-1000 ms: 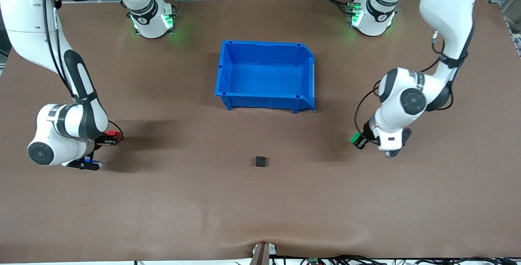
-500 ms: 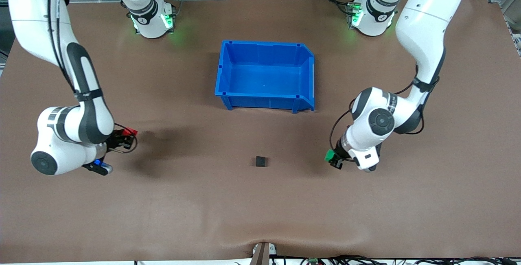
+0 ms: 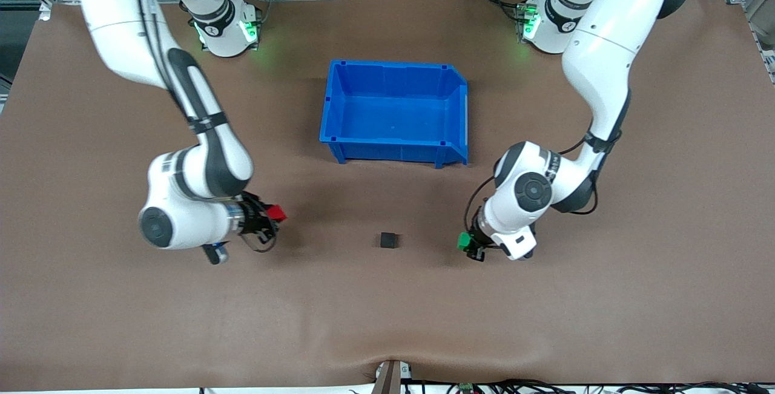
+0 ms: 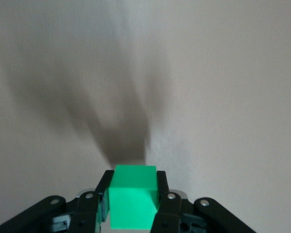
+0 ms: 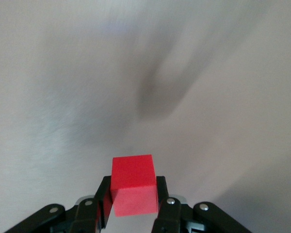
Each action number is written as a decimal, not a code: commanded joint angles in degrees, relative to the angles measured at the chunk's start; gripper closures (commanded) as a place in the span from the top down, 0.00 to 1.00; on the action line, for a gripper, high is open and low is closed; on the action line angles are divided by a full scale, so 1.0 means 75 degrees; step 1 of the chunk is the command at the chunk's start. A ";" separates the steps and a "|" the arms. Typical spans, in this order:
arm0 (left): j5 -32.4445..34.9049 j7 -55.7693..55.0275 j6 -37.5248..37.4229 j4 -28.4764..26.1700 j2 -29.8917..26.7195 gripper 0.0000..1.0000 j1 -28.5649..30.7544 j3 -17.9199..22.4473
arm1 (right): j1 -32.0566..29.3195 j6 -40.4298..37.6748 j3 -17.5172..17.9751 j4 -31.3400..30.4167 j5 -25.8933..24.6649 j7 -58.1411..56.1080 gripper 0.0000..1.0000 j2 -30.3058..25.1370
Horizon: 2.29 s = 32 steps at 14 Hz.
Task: Attach green and red cubes to black cube
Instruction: 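Carry both cubes toward the black cube, placing red against its side, then open the right gripper and withdraw it from the red cube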
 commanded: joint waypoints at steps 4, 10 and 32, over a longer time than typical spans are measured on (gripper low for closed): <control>0.0085 -0.1838 0.0123 0.0997 0.0706 0.00 -0.0614 0.0086 | 0.0958 0.1954 -0.0085 -0.0022 0.1002 0.2171 0.00 0.0538; 0.0085 -0.2811 0.0510 0.1503 0.1083 0.00 -0.0978 0.0097 | 0.1883 0.4041 -0.0084 0.0316 0.1014 0.4410 0.00 0.1323; 0.0109 -0.3024 0.0697 0.1503 0.1235 0.00 -0.1400 0.0109 | 0.1639 0.2029 -0.0669 0.1314 0.0196 0.3642 1.00 0.0833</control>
